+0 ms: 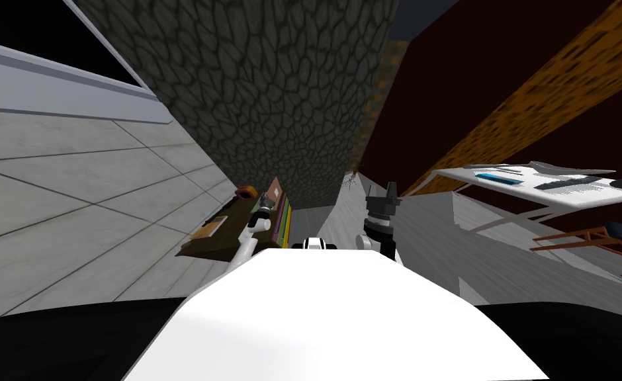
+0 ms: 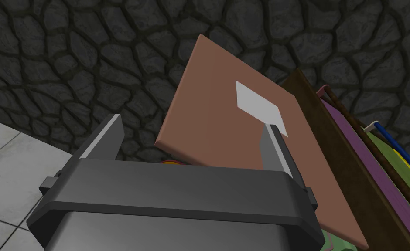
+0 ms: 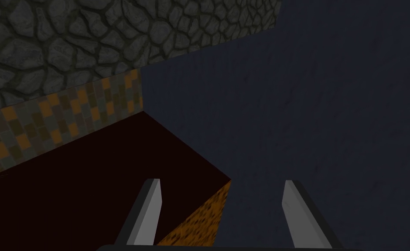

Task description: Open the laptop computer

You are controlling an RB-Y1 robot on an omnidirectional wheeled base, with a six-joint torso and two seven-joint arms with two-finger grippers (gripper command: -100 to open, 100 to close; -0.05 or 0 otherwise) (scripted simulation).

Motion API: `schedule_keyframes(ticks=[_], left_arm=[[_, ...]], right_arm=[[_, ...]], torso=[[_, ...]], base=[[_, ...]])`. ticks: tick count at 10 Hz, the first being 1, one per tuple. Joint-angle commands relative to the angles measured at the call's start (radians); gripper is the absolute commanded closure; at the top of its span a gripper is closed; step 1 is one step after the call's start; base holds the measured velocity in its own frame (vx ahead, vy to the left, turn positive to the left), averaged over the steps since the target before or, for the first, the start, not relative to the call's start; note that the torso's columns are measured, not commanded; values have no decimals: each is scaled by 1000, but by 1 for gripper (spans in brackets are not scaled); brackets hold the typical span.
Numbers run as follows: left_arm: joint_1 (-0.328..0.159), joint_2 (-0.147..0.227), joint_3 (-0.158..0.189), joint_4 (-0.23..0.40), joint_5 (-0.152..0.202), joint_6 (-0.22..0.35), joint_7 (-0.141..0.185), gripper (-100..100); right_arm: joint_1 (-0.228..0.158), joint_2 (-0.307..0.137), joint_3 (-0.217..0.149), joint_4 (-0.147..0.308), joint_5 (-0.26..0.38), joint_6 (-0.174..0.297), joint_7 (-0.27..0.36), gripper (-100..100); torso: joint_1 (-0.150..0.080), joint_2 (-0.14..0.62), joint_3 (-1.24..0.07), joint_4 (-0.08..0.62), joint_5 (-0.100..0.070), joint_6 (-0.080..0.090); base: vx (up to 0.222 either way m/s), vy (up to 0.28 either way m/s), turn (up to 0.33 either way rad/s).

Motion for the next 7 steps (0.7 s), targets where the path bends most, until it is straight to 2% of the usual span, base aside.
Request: schedule_keyframes(ticks=[1, 2, 3, 4, 5, 6, 7], left_arm=[[-2, 0, 7, 12, 7, 20, 1, -100], [-40, 49, 58, 63, 8, -18, 10, -100], [-40, 49, 63, 99, 8, -18, 10, -100], [-40, 49, 63, 140, 8, -18, 10, -100], [-77, 97, 110, 169, 8, -61, 18, -100], [-77, 97, 118, 186, 8, -61, 18, -100], [-77, 97, 118, 220, 8, -61, 18, -100]], right_arm=[[0, 0, 0, 0, 0, 0, 0, 0], [0, 0, 0, 0, 0, 0, 0, 0], [0, 0, 0, 0, 0, 0, 0, 0], [-1, 0, 0, 0, 0, 0, 0, 0], [0, 0, 0, 0, 0, 0, 0, 0], [-1, 0, 0, 0, 0, 0, 0, 0], [0, 0, 0, 0, 0, 0, 0, 0]], torso=[[1, 2, 1, 0, 0, 0], [-4, 2, 1, 1, -1, 0], [-3, 5, 3, 1, -1, 1], [-2, 6, 4, 2, 0, 1], [-2, 2, 1, 0, 0, -1], [-1, 3, 1, 1, -1, 0], [0, 1, 1, 1, 0, 0]], base=[[-8, 56, -10], [-89, 55, -338], [-134, 61, -470], [-82, 24, -154], [-142, 18, -320], [-132, 33, -473], [-58, 27, -111]])
